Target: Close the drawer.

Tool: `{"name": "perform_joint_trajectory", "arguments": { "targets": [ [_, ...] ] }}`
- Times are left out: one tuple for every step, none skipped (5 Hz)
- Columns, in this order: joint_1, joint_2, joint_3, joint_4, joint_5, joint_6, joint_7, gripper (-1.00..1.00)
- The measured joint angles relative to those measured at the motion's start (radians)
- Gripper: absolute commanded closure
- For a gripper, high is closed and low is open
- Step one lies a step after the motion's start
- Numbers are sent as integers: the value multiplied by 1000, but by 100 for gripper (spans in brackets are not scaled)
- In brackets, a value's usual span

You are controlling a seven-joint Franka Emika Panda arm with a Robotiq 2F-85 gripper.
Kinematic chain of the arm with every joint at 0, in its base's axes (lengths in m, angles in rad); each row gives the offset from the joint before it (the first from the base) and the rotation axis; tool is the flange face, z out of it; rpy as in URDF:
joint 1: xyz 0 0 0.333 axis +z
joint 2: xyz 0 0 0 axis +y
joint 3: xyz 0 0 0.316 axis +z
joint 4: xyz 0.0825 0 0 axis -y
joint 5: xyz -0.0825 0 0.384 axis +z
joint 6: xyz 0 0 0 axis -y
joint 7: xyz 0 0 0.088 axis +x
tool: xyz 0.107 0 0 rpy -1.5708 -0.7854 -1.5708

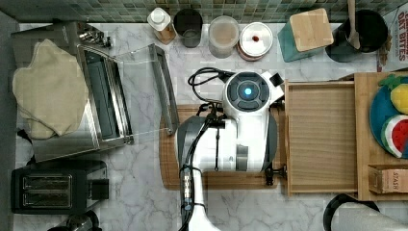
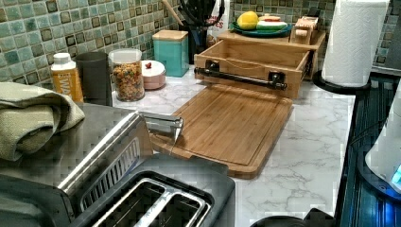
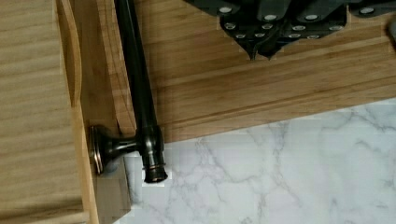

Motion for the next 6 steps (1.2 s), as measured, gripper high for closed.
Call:
{"name": "perform_joint_trajectory", "arguments": {
  "targets": [
    [-3,1,0,-64,-5,87,-5,100],
    [-6,1,1,-133,-5,128,-23,100],
    [1,2,-15,-182,-6,131,-69,100],
    [-3,15,-23,-203,-74,146,-83,100],
    [-3,41,-40,-205,-104,206,-83,100],
    [-3,62,-55,-207,-125,260,-83,100]
  ]
}}
